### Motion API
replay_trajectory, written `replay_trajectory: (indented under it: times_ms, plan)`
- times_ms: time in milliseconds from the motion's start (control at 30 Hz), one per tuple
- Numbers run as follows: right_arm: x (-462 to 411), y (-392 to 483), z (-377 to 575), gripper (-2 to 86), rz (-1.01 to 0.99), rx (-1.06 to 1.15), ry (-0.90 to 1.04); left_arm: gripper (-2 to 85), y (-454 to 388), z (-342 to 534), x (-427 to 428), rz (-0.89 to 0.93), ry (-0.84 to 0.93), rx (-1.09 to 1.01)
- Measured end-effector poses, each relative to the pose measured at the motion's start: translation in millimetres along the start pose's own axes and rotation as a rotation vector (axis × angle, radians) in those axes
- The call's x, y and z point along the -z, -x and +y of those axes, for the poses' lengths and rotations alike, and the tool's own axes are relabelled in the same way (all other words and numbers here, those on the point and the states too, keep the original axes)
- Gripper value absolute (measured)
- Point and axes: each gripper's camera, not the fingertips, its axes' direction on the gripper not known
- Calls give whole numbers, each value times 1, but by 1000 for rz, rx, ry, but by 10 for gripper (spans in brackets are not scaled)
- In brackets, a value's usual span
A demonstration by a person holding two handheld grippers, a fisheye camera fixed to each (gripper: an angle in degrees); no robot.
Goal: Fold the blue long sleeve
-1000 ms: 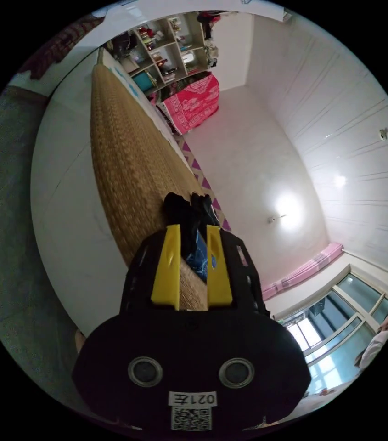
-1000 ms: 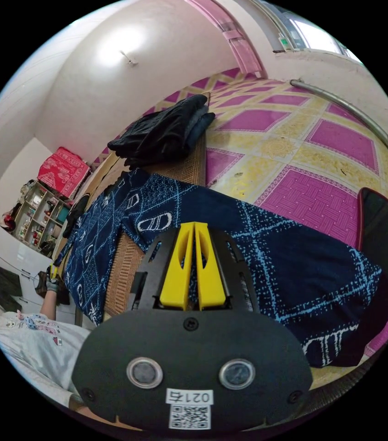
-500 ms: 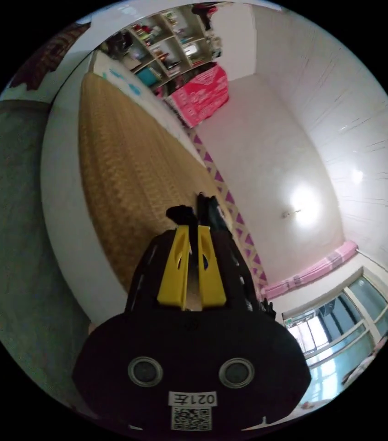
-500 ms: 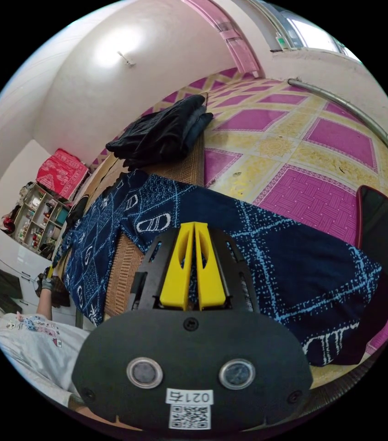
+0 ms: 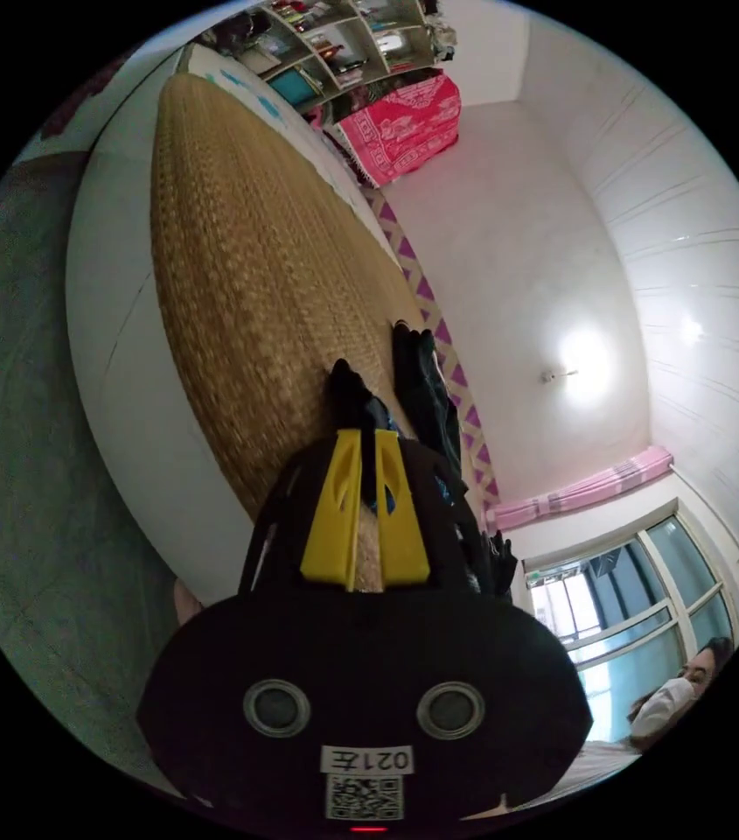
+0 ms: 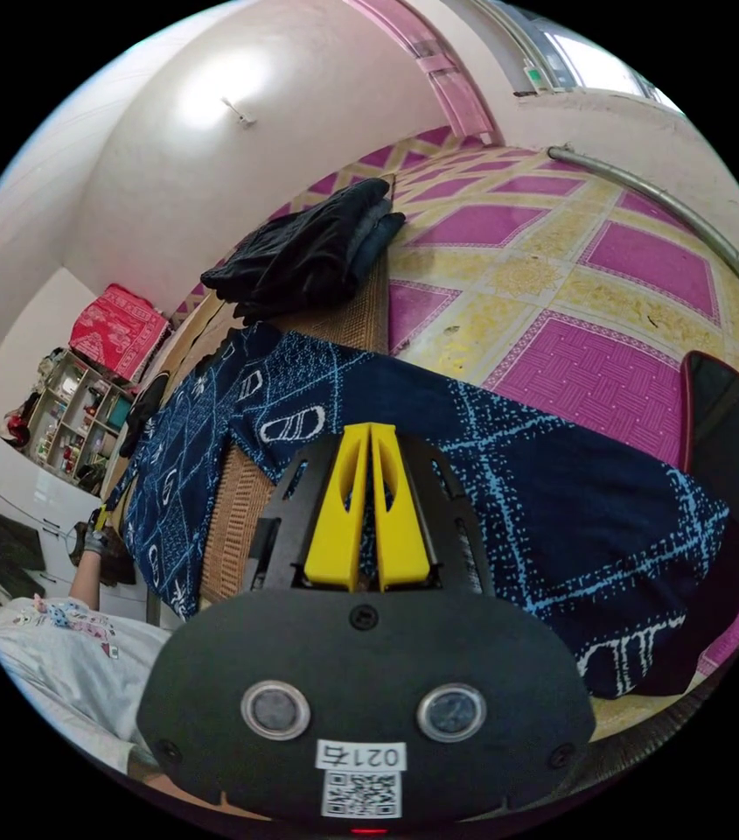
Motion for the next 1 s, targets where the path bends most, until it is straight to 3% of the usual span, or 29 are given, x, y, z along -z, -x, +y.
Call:
replay_trajectory:
  times_ms: [267,533,700,833,1000]
  plan:
    - [9,-4,6,-6,-25,18,-1,-9,-202,72,-51,114,2,-419]
    - [19,-10,13,-6,-45,19,0,-8,-447,296,-218,221,249,-912]
    - [29,-17,19,-6,-90,26,-19,-8,-500,449,-361,151,430,-1032]
    - [41,-26,27,-6,-136,14,-56,-9,-493,566,-485,39,628,-1063]
    - [53,-35,36,-6,-183,1,-100,-9,-504,652,-535,75,692,-1137]
